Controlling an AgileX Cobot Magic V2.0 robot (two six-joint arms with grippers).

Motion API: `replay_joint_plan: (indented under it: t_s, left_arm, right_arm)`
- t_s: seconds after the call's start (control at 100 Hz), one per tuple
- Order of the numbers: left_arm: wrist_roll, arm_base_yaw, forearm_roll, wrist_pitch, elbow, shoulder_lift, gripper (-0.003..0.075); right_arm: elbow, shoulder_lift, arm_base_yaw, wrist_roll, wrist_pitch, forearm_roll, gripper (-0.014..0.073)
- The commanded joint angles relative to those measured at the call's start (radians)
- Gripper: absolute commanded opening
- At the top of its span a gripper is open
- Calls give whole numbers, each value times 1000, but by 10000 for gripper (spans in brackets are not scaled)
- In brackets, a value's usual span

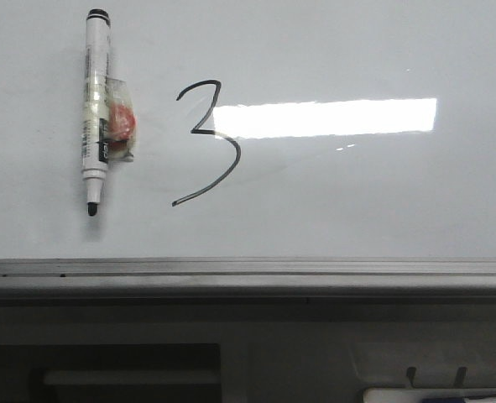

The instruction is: Write number 3 on whiteboard

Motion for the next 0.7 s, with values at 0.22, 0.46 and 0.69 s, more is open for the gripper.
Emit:
replay_joint_plan:
  t_s: [0.22, 0.46, 0.69]
  left_arm:
    - [-143, 200, 67, -69, 115, -141, -20]
    - [-271, 207, 127, 136, 142, -160, -20]
    - [-271, 207, 127, 123, 140, -160, -20]
  right_arm:
    - [-27, 4, -3, 2, -75, 0, -49]
    - [-27, 4, -3, 2, -75, 0, -49]
    - [-27, 4, -3, 2, -75, 0, -49]
